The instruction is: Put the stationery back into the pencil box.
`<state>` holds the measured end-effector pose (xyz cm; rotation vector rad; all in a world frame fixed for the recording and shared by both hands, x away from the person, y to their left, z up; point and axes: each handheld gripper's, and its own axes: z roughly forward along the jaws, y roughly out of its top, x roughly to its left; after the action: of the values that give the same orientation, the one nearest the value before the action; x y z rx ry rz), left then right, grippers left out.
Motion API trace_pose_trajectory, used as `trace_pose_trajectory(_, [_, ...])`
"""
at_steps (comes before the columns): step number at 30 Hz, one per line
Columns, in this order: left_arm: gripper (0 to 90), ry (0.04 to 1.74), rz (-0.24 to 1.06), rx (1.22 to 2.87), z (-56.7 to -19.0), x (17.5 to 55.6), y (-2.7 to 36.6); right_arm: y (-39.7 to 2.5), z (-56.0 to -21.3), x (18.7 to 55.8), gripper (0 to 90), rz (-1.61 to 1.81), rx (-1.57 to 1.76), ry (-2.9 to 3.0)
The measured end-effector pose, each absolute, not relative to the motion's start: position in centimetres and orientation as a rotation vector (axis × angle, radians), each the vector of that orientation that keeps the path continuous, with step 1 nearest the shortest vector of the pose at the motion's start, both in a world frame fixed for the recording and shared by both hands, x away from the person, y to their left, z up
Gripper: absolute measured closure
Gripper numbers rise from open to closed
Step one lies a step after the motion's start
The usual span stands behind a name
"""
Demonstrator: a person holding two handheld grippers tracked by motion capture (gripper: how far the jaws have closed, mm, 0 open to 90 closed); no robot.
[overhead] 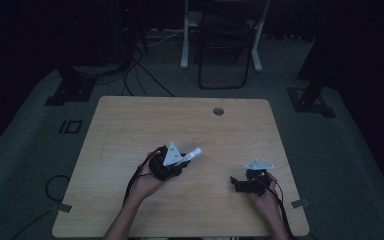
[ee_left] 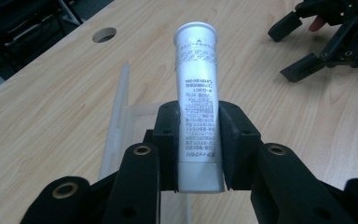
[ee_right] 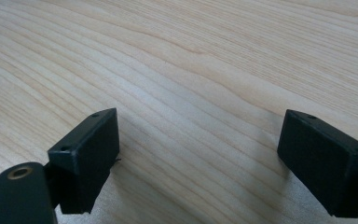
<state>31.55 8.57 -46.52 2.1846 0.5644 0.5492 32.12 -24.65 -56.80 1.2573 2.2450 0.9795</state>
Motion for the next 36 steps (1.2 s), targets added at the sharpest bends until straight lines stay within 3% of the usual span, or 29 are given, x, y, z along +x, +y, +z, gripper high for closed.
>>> trace_pose_trajectory(36, [71.1, 0.626, 0.573, 2.22, -48.2, 33.6, 8.4, -24.6, -56.8, 32.1, 12.6, 0.98, 1.256, 2.245])
